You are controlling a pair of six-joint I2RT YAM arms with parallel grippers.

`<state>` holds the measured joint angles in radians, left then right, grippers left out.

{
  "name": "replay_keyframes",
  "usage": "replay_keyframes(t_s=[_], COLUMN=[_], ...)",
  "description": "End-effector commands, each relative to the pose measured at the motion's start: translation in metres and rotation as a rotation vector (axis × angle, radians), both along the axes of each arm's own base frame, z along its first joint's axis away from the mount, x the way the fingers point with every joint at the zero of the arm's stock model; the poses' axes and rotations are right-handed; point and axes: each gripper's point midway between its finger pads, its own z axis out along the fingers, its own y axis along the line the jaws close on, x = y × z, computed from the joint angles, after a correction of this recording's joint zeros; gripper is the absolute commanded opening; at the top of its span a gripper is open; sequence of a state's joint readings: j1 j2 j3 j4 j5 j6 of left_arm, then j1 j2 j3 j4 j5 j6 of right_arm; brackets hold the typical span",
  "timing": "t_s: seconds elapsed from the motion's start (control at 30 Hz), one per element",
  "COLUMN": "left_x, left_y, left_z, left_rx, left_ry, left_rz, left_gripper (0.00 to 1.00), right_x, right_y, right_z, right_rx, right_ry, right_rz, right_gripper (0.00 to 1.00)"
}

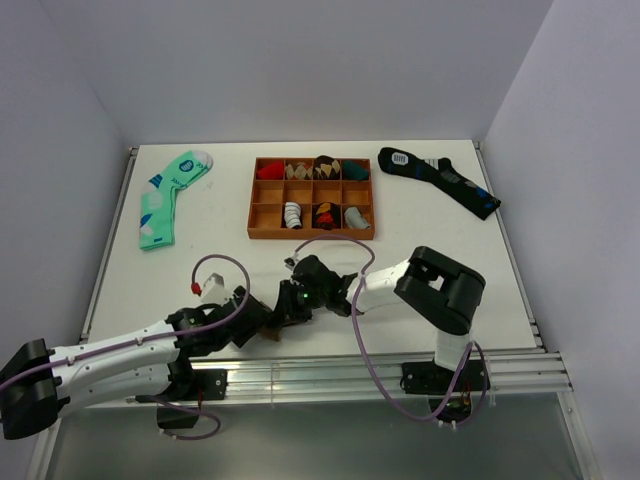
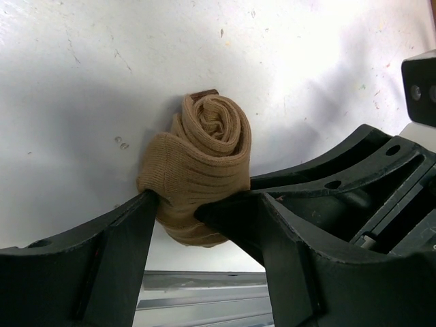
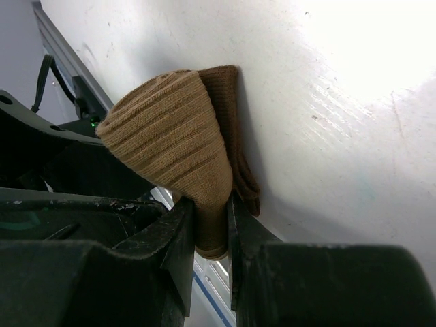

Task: Roll the socks
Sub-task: Pick up the sock at the center of the board.

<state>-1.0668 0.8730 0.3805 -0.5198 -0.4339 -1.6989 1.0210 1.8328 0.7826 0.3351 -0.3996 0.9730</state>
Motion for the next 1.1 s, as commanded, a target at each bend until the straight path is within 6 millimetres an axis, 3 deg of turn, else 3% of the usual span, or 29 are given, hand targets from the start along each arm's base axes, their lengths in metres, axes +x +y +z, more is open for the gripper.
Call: replay_keyframes(t_s=[0.0,0.6,1.07], left_x=[0.002,0.001,0.008], left_y=[0.022,0.039,0.046], left_z=[-0.028,-0.046,-0.034], left_rx=[0.071,0.092,0.077], left_ry=[0.022,0.017,-0.016], left_rz=[0.074,0.112,0.189], left_gripper=[0.67,0.67,0.68], right_x=[-0.035,-0.041,-0.043], right_y=[-0.083,-0.085,-0.089], right_z=[-0.090,-0.084,-0.084], right_rx=[-0.392,-0.339,-0.344], right_ry=[0.041,0.036,0.038], right_rz=[0.045,0.046,0.053], right_gripper=[0.00,0.00,0.00])
